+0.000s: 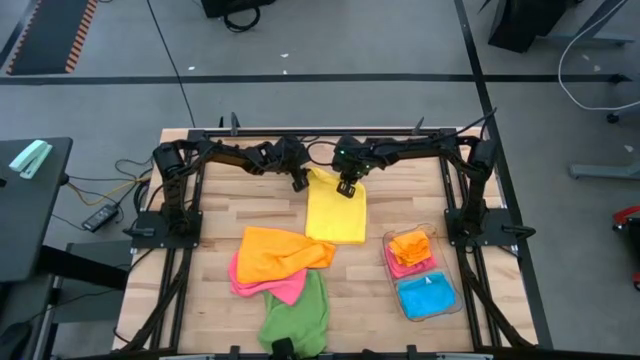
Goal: Fold microfiber towels
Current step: Fold the yellow towel
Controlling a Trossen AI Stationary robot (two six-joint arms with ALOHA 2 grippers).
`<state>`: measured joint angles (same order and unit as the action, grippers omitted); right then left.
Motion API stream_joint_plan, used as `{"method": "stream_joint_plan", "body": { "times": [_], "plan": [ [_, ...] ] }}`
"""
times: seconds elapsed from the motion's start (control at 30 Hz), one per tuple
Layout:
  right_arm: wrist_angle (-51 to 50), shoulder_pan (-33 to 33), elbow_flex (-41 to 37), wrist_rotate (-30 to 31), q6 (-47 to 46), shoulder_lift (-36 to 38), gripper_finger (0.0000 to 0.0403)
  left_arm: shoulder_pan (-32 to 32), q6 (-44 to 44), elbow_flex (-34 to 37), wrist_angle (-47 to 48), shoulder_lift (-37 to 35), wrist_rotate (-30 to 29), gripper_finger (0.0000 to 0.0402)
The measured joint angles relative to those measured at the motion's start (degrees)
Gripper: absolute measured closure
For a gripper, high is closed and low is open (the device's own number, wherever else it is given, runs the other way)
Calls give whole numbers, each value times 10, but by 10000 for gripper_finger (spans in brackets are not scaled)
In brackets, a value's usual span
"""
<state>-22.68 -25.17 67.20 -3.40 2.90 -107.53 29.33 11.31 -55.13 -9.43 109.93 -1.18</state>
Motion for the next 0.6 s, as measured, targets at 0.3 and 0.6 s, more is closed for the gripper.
{"method": "stream_joint_plan", "body": {
  "times": [0.3,0.6],
  "plan": [
    [-44,30,31,75,37,0,390,-4,19,0,19,-5,-1,243],
    [-89,58,67,131,51,0,390,-3,33,0,36,-38,-1,194]
  ]
}}
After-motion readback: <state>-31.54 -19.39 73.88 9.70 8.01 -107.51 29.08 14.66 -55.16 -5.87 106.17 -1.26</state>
